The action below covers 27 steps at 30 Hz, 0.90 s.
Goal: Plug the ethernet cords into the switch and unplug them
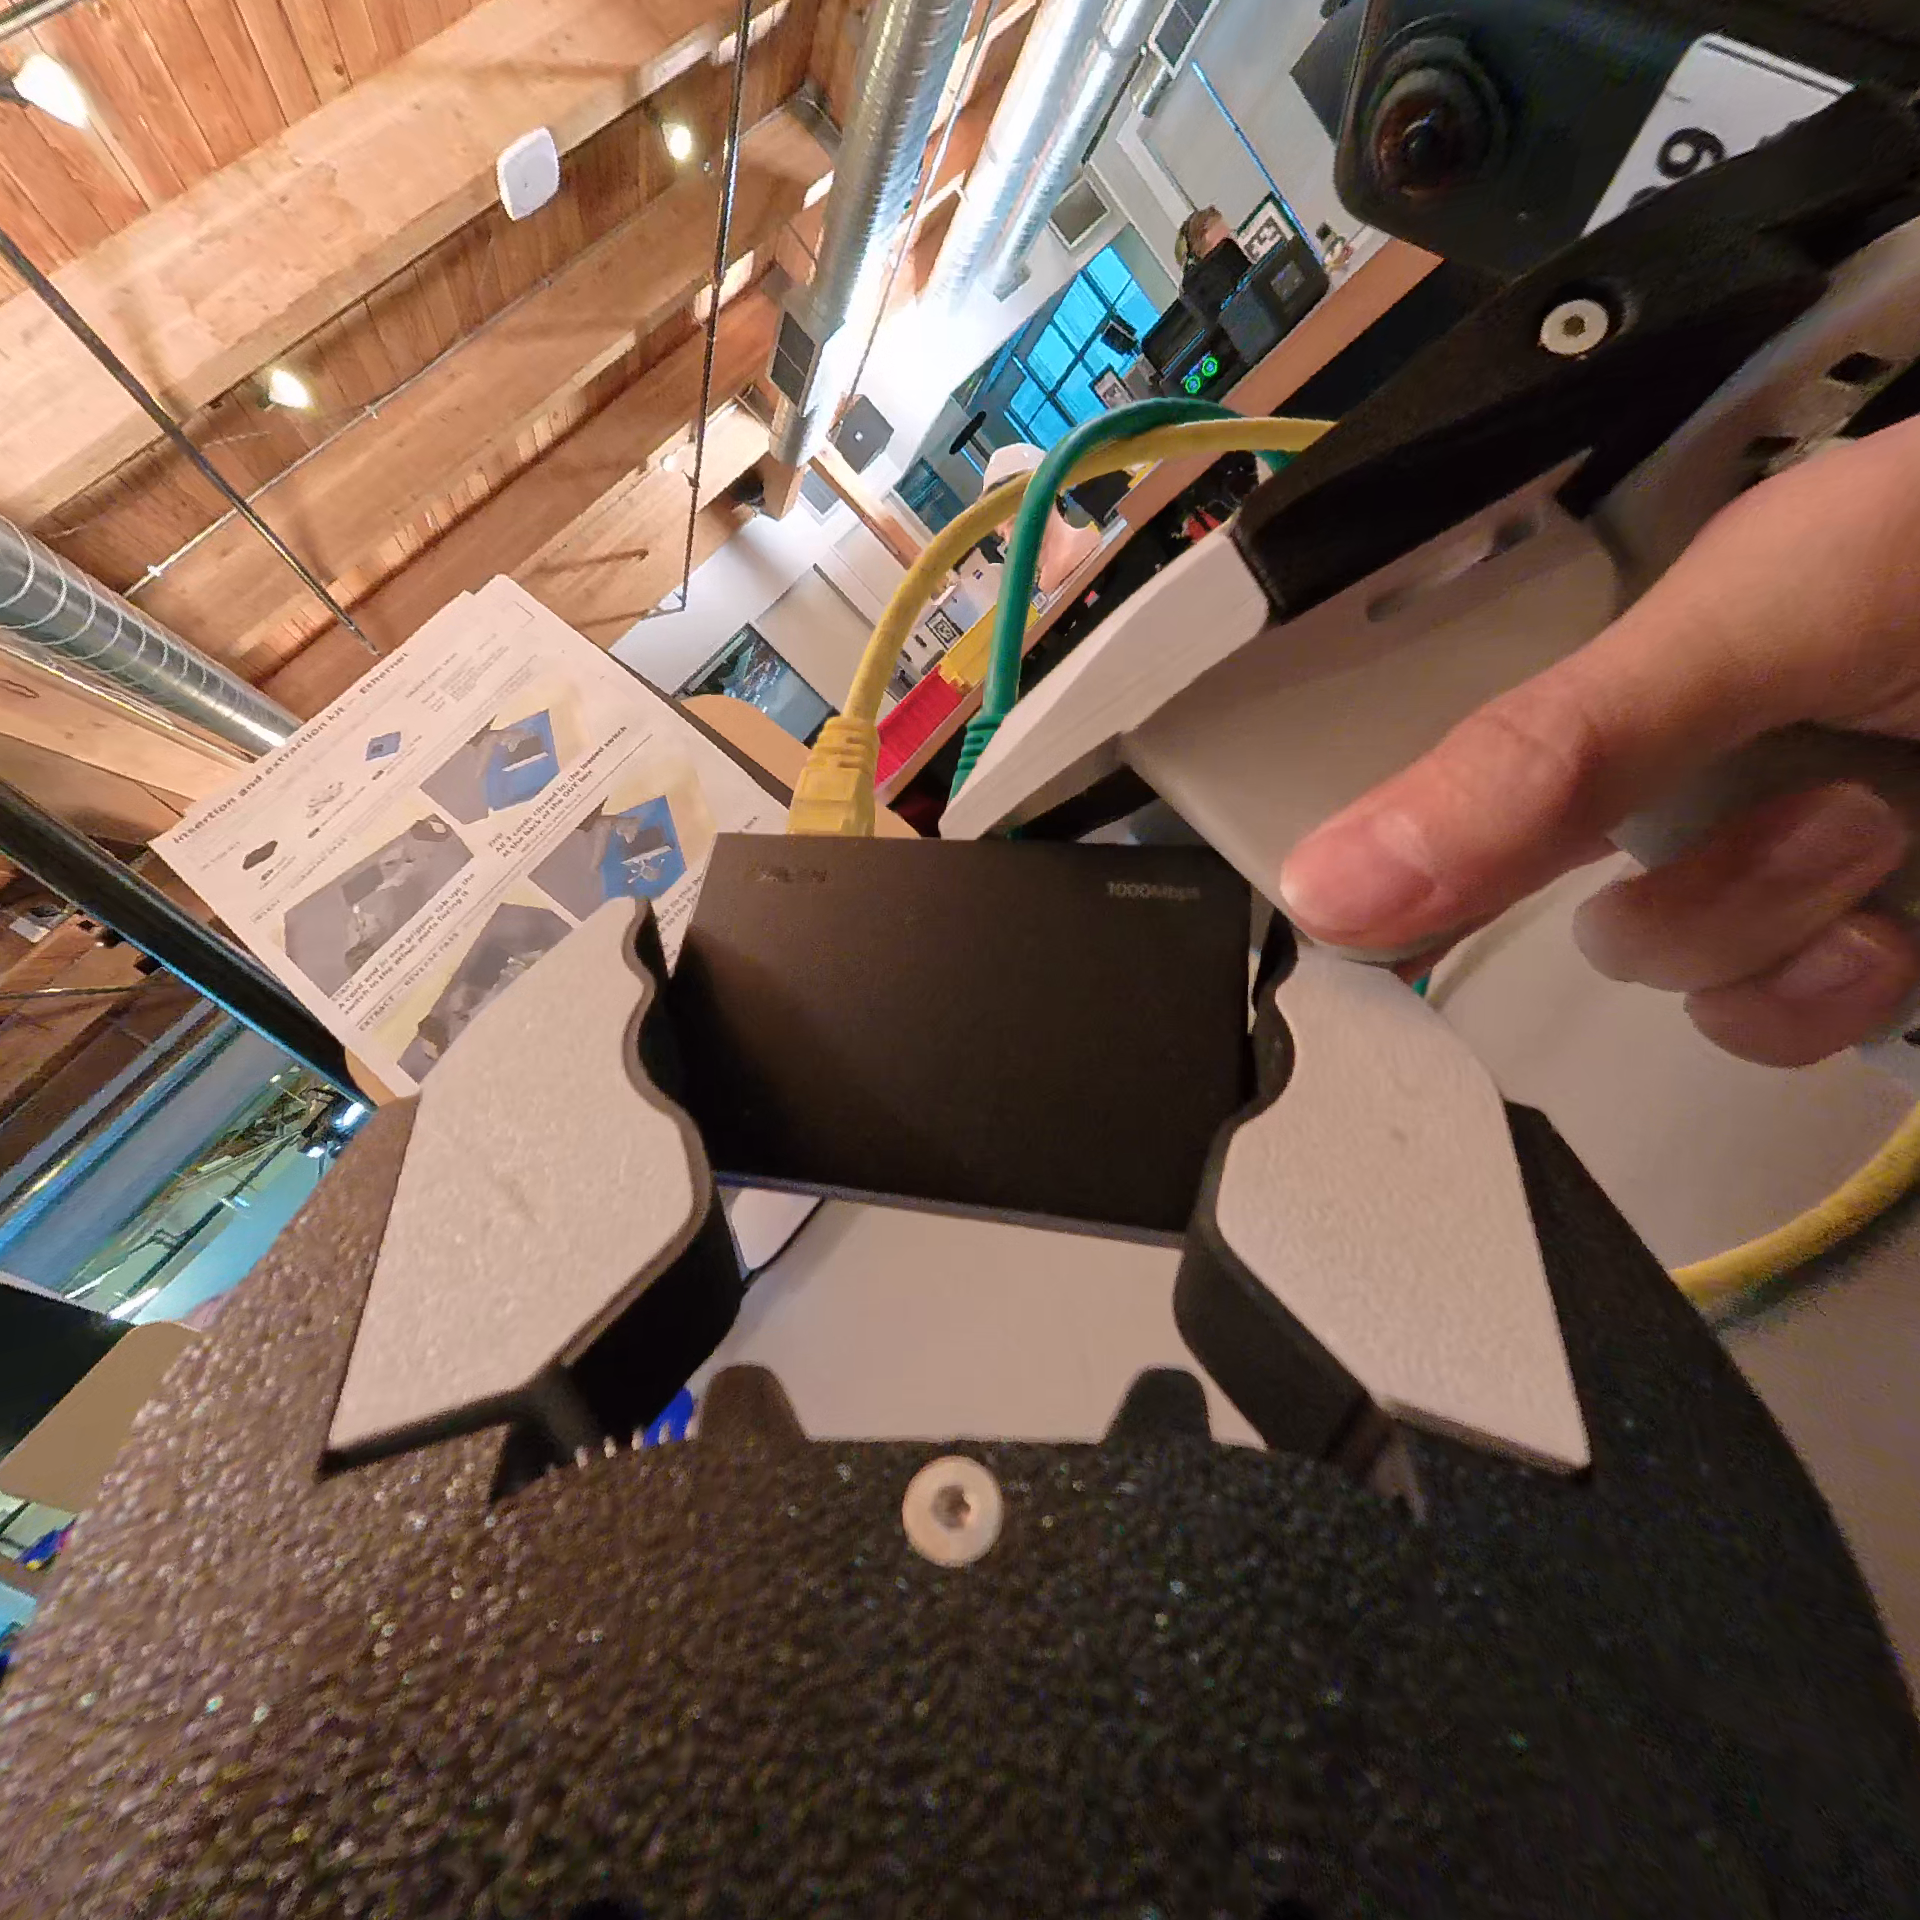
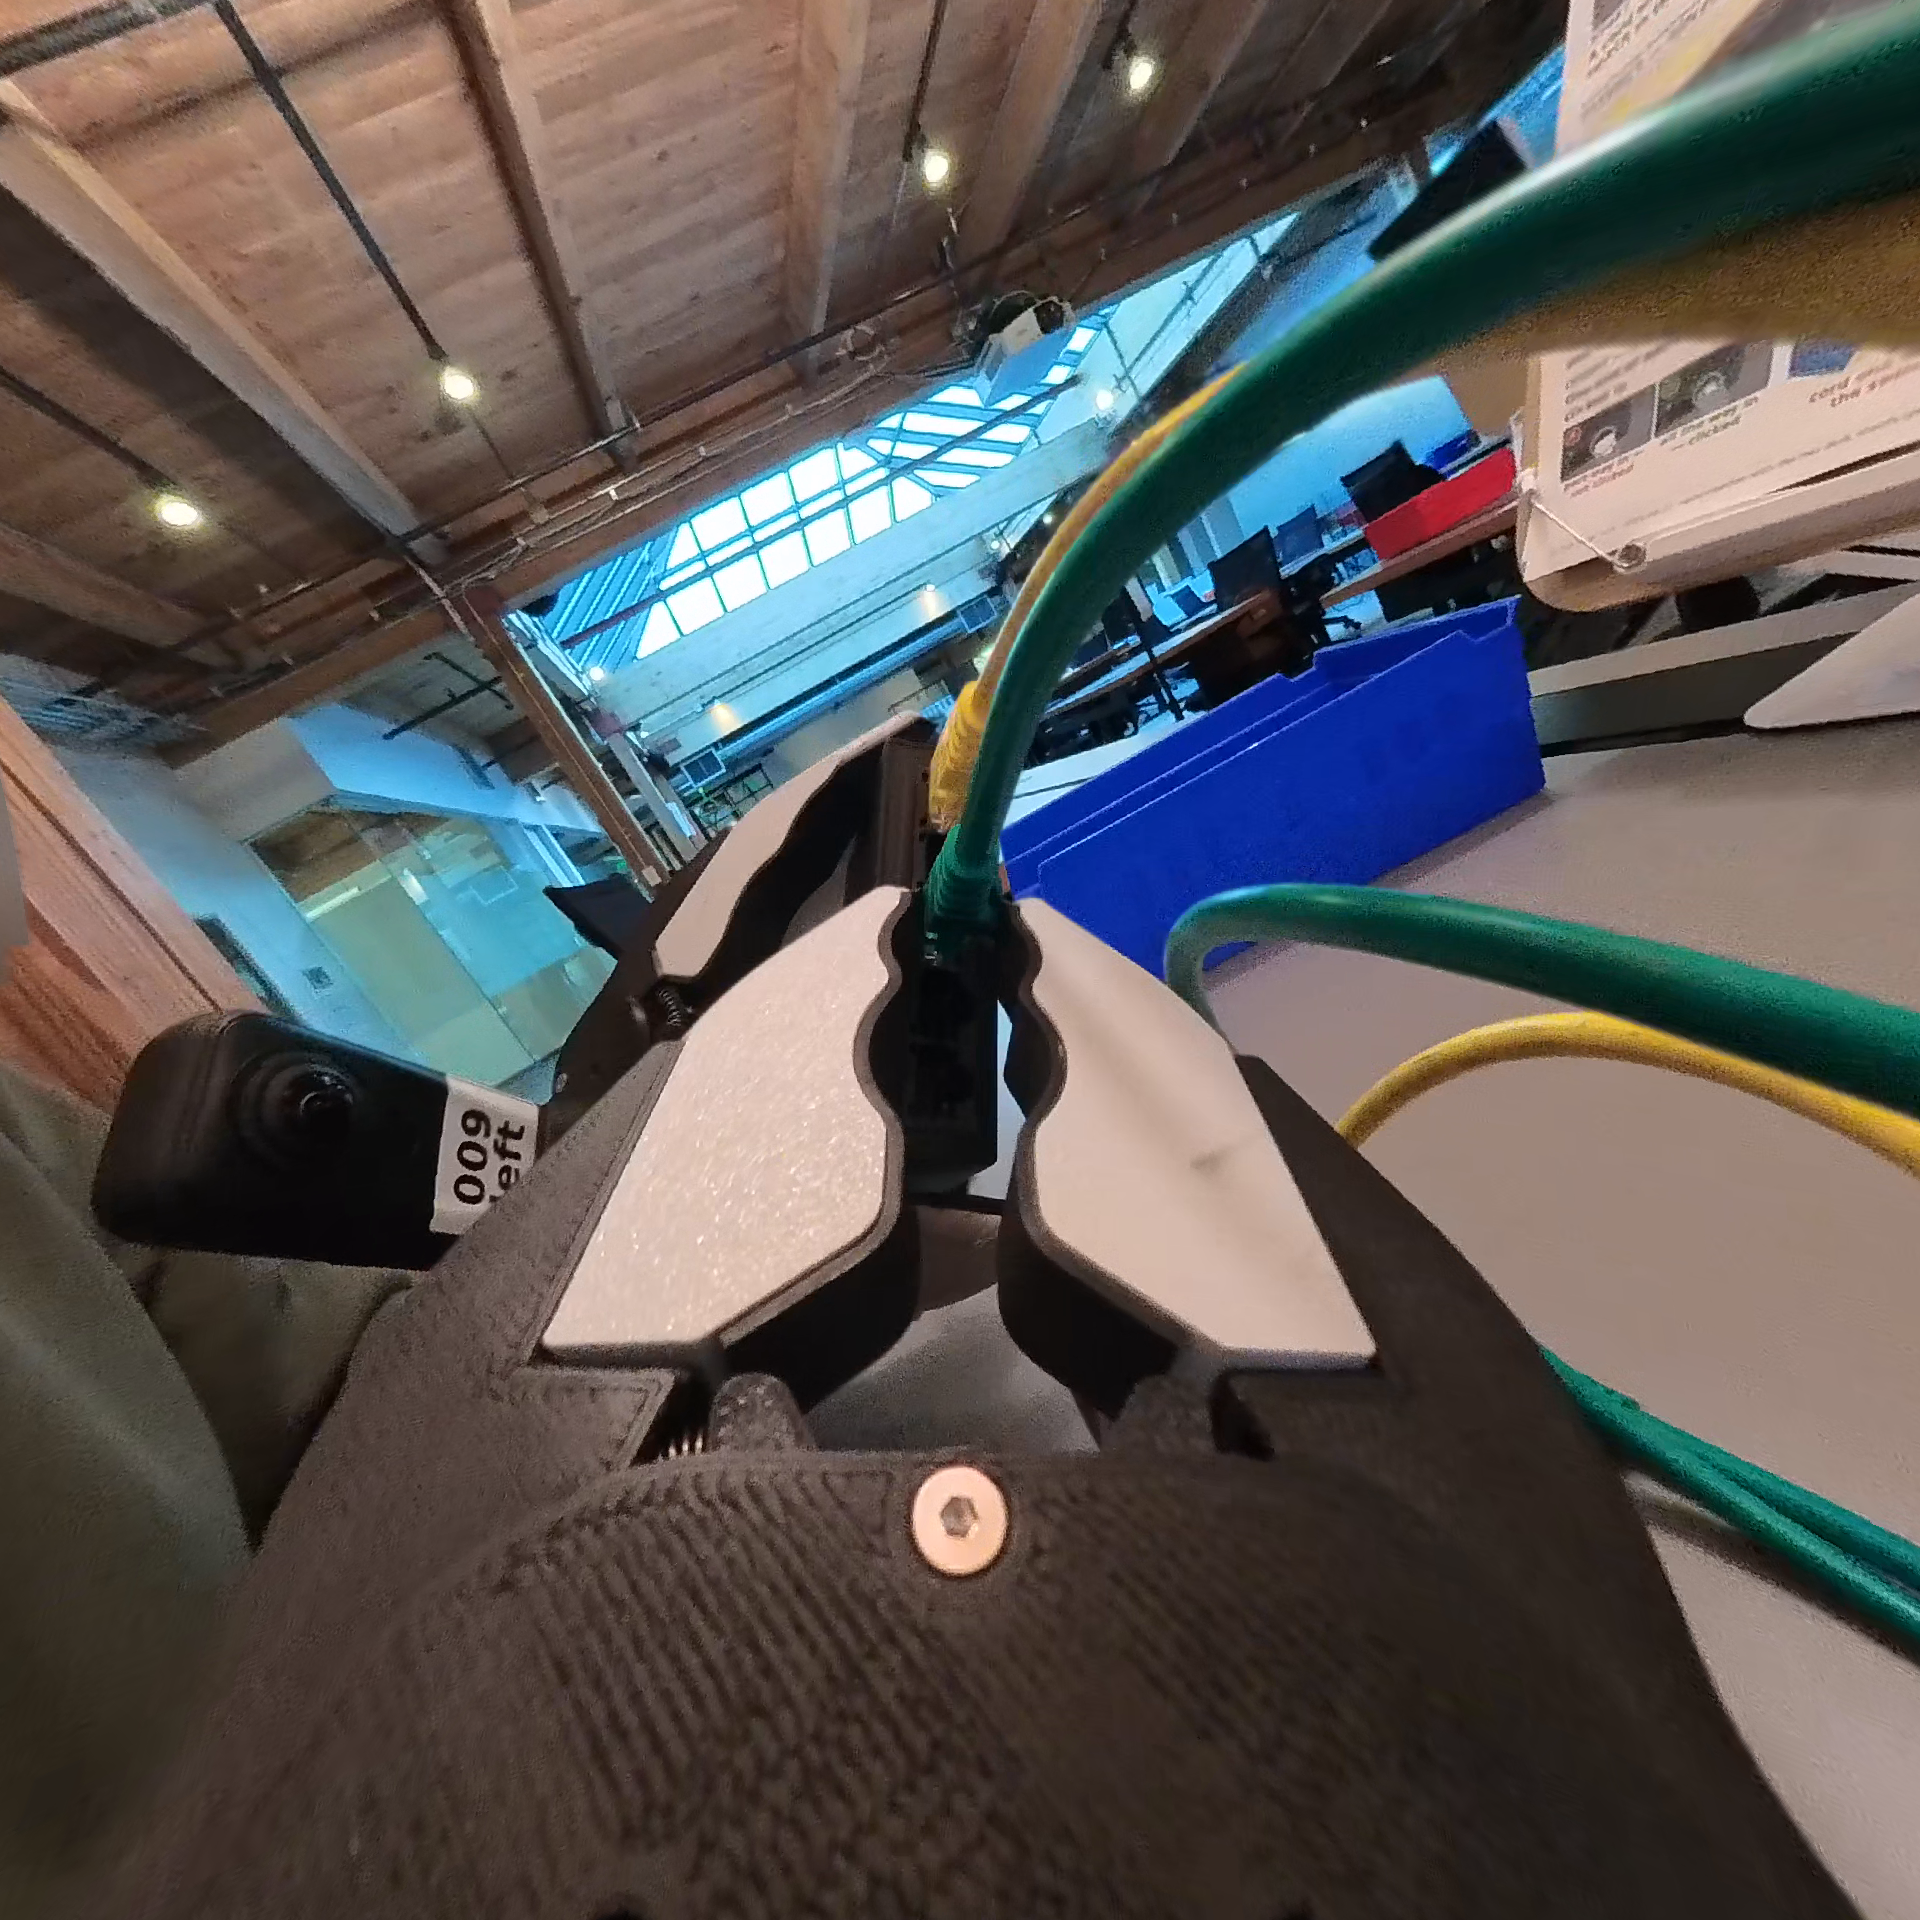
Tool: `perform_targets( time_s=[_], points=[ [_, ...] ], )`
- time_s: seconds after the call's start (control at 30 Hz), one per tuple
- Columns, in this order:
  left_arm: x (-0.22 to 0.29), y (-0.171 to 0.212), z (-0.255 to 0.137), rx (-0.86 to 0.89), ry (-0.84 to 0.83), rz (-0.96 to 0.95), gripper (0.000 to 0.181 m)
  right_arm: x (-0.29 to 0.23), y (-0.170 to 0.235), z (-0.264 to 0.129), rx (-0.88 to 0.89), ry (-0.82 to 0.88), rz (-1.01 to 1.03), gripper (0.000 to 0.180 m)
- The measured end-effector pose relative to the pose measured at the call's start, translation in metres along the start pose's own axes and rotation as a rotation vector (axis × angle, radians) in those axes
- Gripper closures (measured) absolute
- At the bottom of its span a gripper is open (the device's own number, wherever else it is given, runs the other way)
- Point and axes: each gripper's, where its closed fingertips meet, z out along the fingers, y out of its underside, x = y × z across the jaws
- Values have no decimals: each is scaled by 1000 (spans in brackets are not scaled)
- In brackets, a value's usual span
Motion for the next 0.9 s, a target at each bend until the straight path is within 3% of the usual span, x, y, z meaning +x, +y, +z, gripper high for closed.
perform_targets(
  time_s=[0.4, 0.9],
  points=[
    [-3, 0, -5, 74, -4, 56, 74, -6, 3, 3, -75, -38, -133, 164],
    [5, 32, 6, -180, -33, 28, 75, 11, 10, 1, -258, 125, -385, 165]
  ],
)
